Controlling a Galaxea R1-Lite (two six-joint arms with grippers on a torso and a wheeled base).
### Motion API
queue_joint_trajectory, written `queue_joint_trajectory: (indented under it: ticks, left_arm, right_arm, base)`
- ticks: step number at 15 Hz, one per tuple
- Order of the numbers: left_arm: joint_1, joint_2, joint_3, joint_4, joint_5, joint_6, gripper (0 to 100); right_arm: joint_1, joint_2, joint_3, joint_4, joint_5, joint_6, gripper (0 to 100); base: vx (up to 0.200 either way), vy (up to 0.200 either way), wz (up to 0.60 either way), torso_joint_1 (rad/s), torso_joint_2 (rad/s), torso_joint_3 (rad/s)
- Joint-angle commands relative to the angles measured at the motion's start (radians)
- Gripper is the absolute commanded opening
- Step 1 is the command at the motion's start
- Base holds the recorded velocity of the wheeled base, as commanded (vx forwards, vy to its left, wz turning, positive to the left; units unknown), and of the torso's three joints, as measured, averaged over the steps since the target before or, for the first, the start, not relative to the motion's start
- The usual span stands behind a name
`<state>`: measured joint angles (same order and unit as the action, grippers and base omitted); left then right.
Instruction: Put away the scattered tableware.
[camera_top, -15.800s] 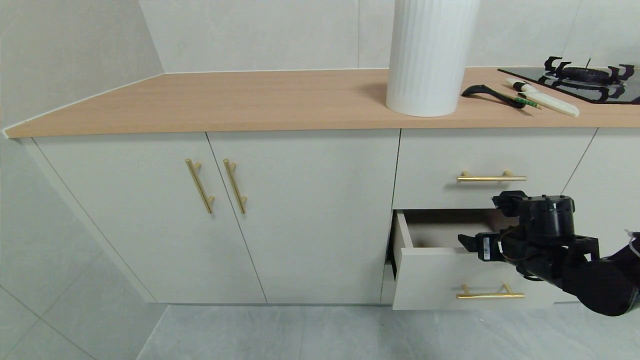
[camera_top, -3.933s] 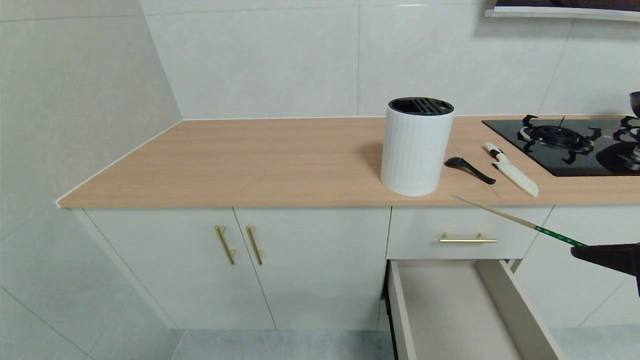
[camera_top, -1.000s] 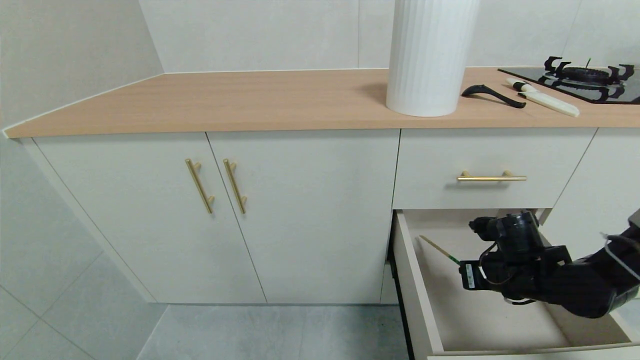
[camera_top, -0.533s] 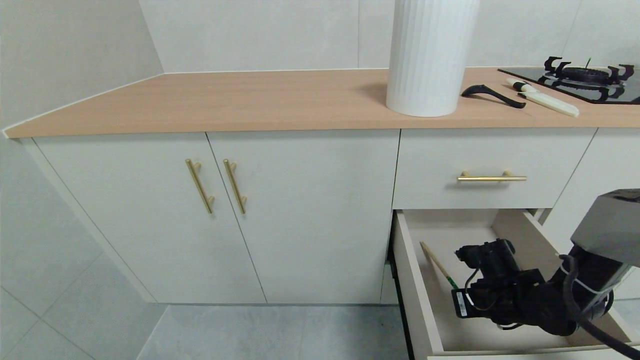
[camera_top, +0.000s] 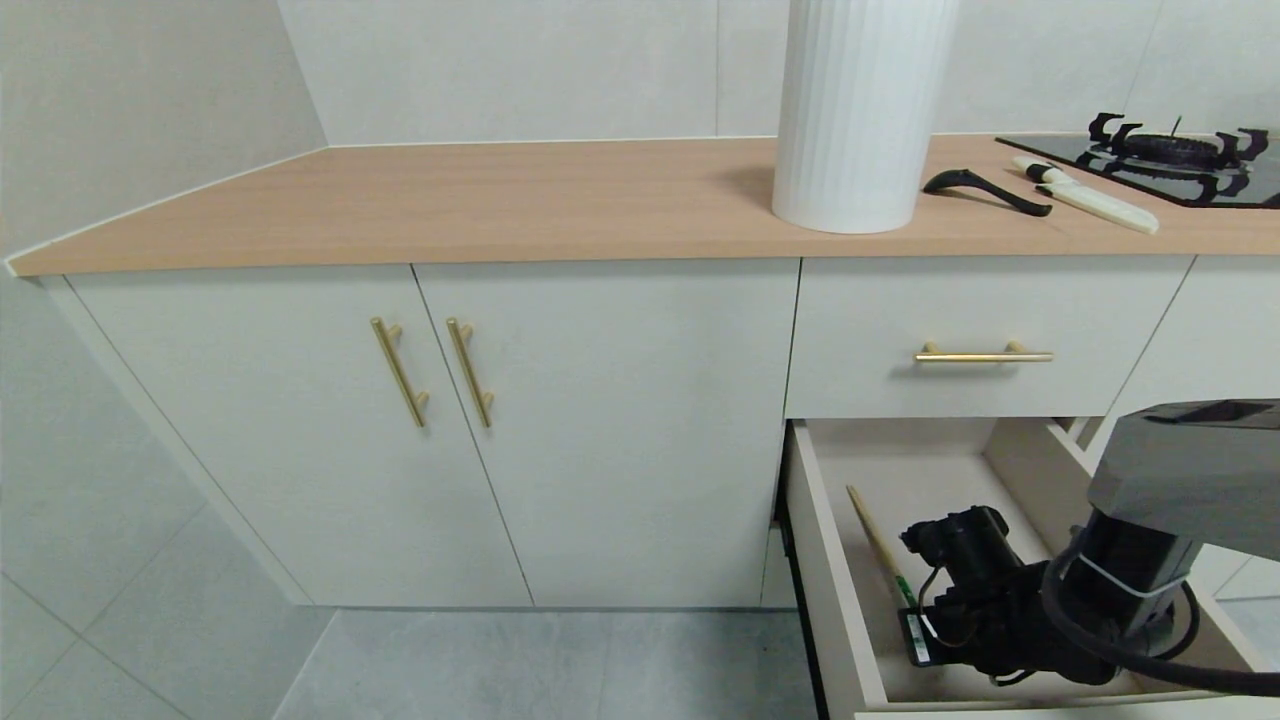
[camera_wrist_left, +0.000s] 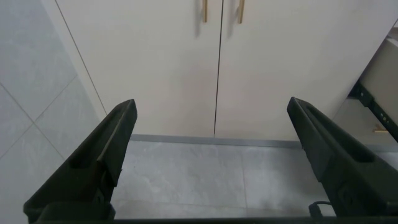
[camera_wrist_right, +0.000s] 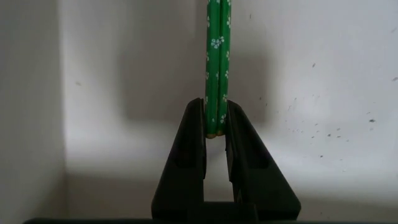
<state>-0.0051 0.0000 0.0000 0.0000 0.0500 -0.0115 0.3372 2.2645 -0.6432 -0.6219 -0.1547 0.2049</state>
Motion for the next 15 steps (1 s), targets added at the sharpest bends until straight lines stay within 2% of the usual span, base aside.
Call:
queue_joint_trajectory:
  ticks: [1, 9, 12, 15]
  left_arm:
    - [0.001, 0.0, 0.0, 0.0, 0.001, -0.001, 100]
    - [-0.001, 0.0, 0.0, 0.0, 0.001, -0.001, 100]
    - [0.001, 0.0, 0.0, 0.0, 0.001, -0.001, 100]
    - [0.001, 0.0, 0.0, -0.002, 0.001, -0.001, 100]
  right_arm:
    - [-0.001, 0.013, 0.002, -0.012, 0.0, -0.001, 100]
    - [-0.001, -0.011, 0.002, -0.019, -0.002, 0.002, 100]
    - [-0.006, -0.141, 0.008, -0.039, -0.025, 0.004, 100]
    - [-0.058, -0.284, 0.011, -0.041, -0.08, -0.007, 100]
  base:
    - [0.0, 0.0, 0.0, 0.0, 0.0, 0.0]
    - [0.0, 0.0, 0.0, 0.0, 0.0, 0.0]
    - [0.0, 0.0, 0.0, 0.0, 0.0, 0.0]
    - [0.0, 0.0, 0.0, 0.0, 0.0, 0.0]
